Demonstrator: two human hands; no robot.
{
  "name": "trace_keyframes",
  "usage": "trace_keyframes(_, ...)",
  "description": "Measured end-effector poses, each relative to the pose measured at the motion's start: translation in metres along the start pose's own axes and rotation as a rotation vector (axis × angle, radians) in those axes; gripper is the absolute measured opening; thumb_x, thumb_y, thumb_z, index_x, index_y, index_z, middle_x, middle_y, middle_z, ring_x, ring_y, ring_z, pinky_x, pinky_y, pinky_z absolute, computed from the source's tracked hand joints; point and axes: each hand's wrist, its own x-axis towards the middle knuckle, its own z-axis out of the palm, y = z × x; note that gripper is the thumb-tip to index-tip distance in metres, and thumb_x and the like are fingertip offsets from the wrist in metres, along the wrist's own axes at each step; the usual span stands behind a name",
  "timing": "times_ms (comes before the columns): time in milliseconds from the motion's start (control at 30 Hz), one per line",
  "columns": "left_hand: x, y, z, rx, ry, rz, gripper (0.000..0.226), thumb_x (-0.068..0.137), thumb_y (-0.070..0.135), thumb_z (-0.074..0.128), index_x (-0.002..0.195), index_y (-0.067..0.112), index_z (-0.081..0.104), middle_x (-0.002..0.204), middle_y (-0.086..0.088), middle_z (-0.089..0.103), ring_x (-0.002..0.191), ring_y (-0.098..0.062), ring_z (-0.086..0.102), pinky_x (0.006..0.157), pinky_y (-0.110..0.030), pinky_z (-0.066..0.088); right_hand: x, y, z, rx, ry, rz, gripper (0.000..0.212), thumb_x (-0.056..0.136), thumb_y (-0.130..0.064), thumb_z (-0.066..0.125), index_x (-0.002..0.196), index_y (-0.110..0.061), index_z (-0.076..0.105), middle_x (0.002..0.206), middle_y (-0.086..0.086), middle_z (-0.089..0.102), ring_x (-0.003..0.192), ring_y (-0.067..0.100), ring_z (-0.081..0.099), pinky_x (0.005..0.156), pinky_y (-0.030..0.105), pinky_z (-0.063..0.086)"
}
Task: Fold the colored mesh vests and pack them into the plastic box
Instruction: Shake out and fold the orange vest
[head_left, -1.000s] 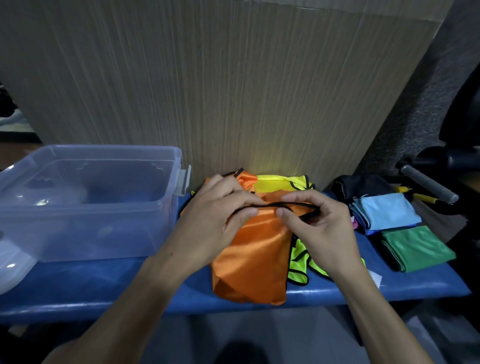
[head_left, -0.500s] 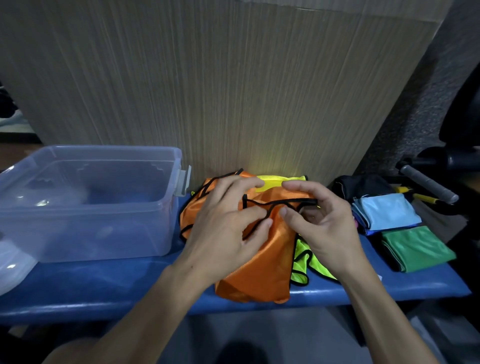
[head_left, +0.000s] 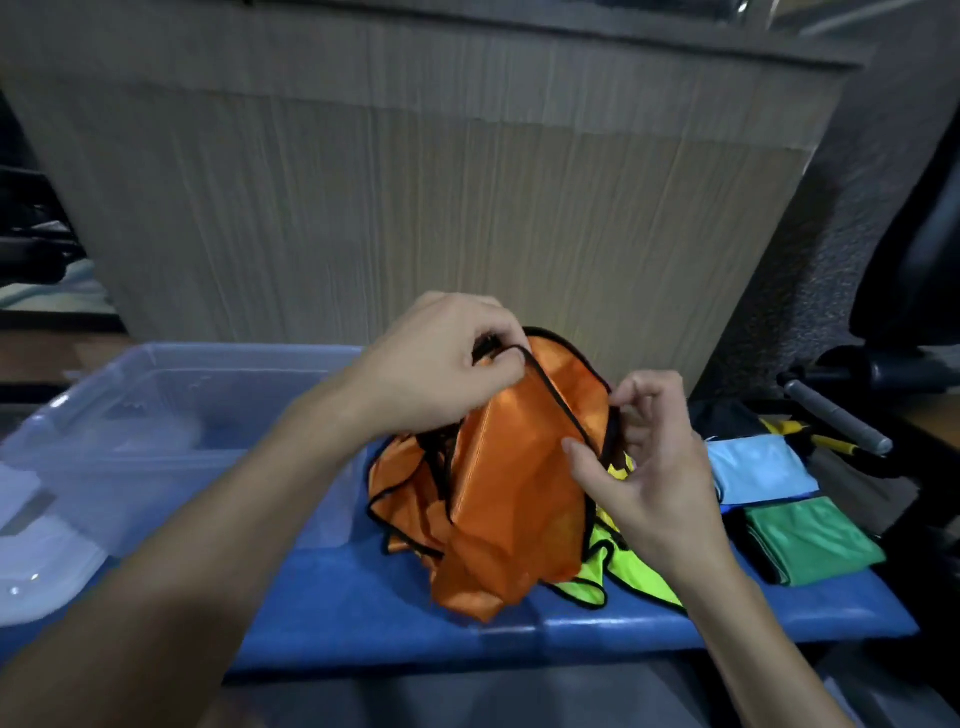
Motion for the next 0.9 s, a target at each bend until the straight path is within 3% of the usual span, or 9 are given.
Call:
trace_keyframes(133, 0.018, 0.024, -0.045, 0.069, -0.014, 0.072, 0.016, 0.091, 0.026, 0.061, 0.089, 0.021, 0.076, 0.086, 0.014, 0.068, 0.08, 0.003, 0.062, 0.071, -0.013, 0.04, 0.029, -0.03, -0.021, -0.188, -0.077, -0.15, 0.032, 0.084, -0.01, 0.079, 0.091, -0.029, 0.055, 0.073, -0.016, 0.052, 0.063, 0.004, 0.05, 0.062, 0.014, 0.034)
trace_keyframes(267, 0.03, 0.052, -0.085, 0.146, 0.044, 0.134, 0.013, 0.098, 0.021, 0.061, 0.094, 0.025, 0.073, 0.088, 0.022, 0.063, 0.081, 0.014, 0.057, 0.071, -0.002, 0.036, 0.053, -0.043, -0.035, -0.148, -0.25, -0.051, 0.011, 0.09, -0.027, 0.072, 0.081, -0.024, 0.067, 0.068, -0.005, 0.062, 0.061, 0.016, 0.057, 0.061, 0.032, 0.049)
trace_keyframes(333, 0.039, 0.064, -0.104, 0.16, 0.128, 0.134, 0.013, 0.098, 0.023, 0.06, 0.093, 0.027, 0.072, 0.088, 0.022, 0.064, 0.083, 0.014, 0.058, 0.071, -0.002, 0.036, 0.057, -0.044, -0.033, -0.087, -0.312, 0.029, 0.041, 0.09, -0.048, 0.066, 0.084, -0.007, 0.069, 0.077, 0.015, 0.067, 0.071, 0.033, 0.064, 0.068, 0.05, 0.054)
trace_keyframes(433, 0.054, 0.079, -0.131, 0.145, 0.248, 0.104, 0.016, 0.097, 0.024, 0.059, 0.09, 0.023, 0.074, 0.09, 0.016, 0.07, 0.085, 0.004, 0.063, 0.075, -0.014, 0.045, 0.054, -0.049, -0.026, -0.032, -0.38, 0.088, 0.07, 0.089, -0.063, 0.062, 0.085, 0.006, 0.063, 0.082, 0.031, 0.06, 0.061, 0.028, 0.053, 0.068, 0.054, 0.05)
trace_keyframes(567, 0.064, 0.086, -0.165, 0.122, 0.381, 0.016, 0.018, 0.095, 0.025, 0.056, 0.089, 0.025, 0.074, 0.09, 0.01, 0.071, 0.087, -0.005, 0.064, 0.08, -0.024, 0.051, 0.042, -0.05, -0.027, 0.018, -0.365, 0.183, 0.059, 0.089, -0.052, 0.065, 0.072, 0.004, 0.057, 0.062, 0.017, 0.051, 0.057, 0.028, 0.042, 0.058, 0.044, 0.038)
trace_keyframes(667, 0.061, 0.087, -0.188, 0.067, 0.454, -0.021, 0.022, 0.091, 0.026, 0.055, 0.085, 0.021, 0.075, 0.088, 0.006, 0.073, 0.085, -0.006, 0.065, 0.078, -0.028, 0.051, 0.041, -0.048, -0.044, 0.0, -0.312, 0.238, 0.045, 0.095, -0.028, 0.068, 0.055, -0.013, 0.053, 0.056, -0.005, 0.042, 0.054, 0.012, 0.039, 0.058, 0.034, 0.032)
trace_keyframes(733, 0.054, 0.083, -0.196, 0.004, 0.44, -0.027, 0.026, 0.094, 0.023, 0.057, 0.072, 0.023, 0.071, 0.071, 0.018, 0.067, 0.067, 0.004, 0.057, 0.065, -0.021, 0.043, 0.052, -0.05, -0.062, -0.02, -0.197, 0.239, 0.045, 0.096, -0.021, 0.068, 0.052, -0.017, 0.057, 0.051, -0.008, 0.041, 0.051, 0.009, 0.038, 0.055, 0.032, 0.03)
trace_keyframes(800, 0.038, 0.075, -0.199, 0.007, 0.335, -0.033, 0.035, 0.096, 0.022, 0.061, 0.061, 0.026, 0.064, 0.057, 0.023, 0.057, 0.056, 0.005, 0.049, 0.061, -0.02, 0.037, 0.07, -0.059, -0.084, -0.001, -0.033, 0.22, 0.04, 0.096, -0.016, 0.068, 0.057, -0.01, 0.064, 0.05, -0.007, 0.042, 0.048, 0.006, 0.037, 0.051, 0.029, 0.029)
trace_keyframes(900, 0.013, 0.053, -0.196, 0.133, 0.082, -0.023, 0.018, 0.093, 0.028, 0.072, 0.075, 0.03, 0.074, 0.073, 0.015, 0.069, 0.069, -0.005, 0.06, 0.071, -0.034, 0.048, 0.107, -0.086, -0.119, 0.017, 0.162, 0.118, 0.044, 0.098, -0.015, 0.066, 0.058, 0.0, 0.055, 0.044, -0.013, 0.04, 0.042, 0.001, 0.033, 0.043, 0.018, 0.025)
